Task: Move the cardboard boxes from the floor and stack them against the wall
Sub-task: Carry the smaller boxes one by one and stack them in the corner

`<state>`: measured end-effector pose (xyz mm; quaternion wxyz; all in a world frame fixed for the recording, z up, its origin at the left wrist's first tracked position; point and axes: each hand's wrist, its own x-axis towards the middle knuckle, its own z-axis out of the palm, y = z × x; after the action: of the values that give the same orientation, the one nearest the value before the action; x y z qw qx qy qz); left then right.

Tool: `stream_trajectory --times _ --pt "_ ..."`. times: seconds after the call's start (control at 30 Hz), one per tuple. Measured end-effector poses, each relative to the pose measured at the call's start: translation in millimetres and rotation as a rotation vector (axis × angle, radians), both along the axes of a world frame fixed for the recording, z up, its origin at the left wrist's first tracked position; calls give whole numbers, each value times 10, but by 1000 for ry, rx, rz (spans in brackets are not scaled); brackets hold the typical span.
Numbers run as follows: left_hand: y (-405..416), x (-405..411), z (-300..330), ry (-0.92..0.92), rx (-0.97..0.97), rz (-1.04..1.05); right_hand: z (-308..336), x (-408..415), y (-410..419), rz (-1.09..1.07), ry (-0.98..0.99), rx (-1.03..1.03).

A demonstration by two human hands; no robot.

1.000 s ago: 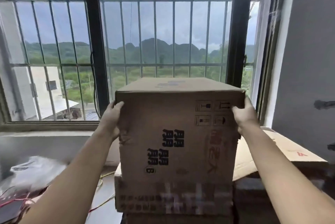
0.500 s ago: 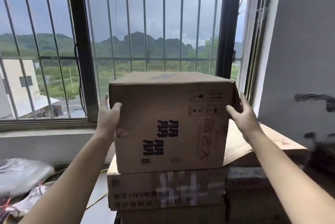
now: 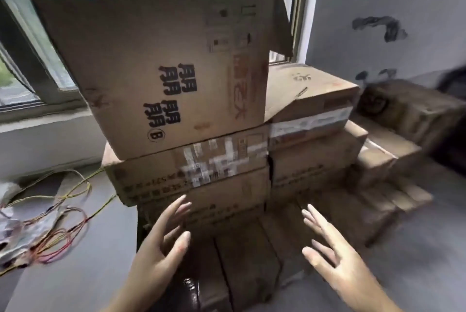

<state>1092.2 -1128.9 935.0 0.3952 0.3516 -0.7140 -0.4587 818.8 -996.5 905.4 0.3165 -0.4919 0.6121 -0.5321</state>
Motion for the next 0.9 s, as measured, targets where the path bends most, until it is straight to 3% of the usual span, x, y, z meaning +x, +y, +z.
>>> stream_trajectory --times 0.3,0.6,0.9 --pt "1113 -384 -947 -160 294 -267 -784 442 1533 -329 -206 244" --pt "2142 -1043 -956 -218 349 -563 -756 539 2786 -760 -339 158" --pt "3838 -1864 -1024 -222 363 -850 -685 466 4750 -1091 -309 151"
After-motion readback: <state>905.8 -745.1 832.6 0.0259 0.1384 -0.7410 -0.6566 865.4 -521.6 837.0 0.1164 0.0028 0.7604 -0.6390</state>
